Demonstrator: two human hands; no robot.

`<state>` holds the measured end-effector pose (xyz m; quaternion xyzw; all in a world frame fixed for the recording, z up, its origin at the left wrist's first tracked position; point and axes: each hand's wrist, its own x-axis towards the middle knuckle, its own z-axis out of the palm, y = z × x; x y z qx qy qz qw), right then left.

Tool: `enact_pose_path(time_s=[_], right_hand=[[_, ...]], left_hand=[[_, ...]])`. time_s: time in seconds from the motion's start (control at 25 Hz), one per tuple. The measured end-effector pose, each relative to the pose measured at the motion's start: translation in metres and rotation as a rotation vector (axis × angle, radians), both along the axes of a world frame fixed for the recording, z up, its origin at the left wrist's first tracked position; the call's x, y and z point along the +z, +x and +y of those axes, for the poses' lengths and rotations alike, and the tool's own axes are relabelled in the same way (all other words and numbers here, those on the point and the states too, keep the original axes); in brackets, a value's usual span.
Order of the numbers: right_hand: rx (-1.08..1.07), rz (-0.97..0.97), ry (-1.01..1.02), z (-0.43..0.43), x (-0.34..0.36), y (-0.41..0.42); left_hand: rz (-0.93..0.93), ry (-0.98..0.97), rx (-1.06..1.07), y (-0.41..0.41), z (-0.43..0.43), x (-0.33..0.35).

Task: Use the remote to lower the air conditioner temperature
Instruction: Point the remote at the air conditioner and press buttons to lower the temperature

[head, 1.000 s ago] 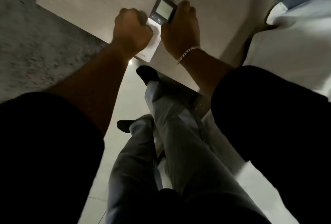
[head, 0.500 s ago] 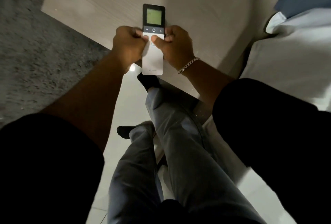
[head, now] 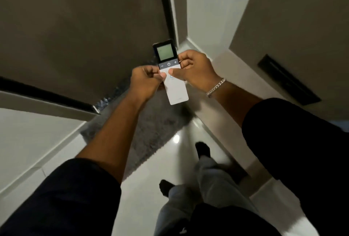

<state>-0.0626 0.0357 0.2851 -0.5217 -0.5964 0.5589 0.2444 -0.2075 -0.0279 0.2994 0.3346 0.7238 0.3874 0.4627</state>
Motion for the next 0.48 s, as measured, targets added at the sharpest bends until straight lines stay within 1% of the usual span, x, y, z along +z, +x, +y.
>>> enact_pose_path(time_s=[0.16,0.28,0.48], right_hand=[[0.135,0.122,0.192,0.012,0.117,-0.078],[0.240,0.221,0.333,0.019,0.206,-0.130],[0.343,0.476,0.477,0.011,0.344,-0.190]], left_hand=[[0.089,0.193,0.134,-0.069,-0.007,0.118],[0.160,0.319,0.181,-0.120,-0.015,0.209],[0.236,0.562,0.233,-0.174,-0.036,0.344]])
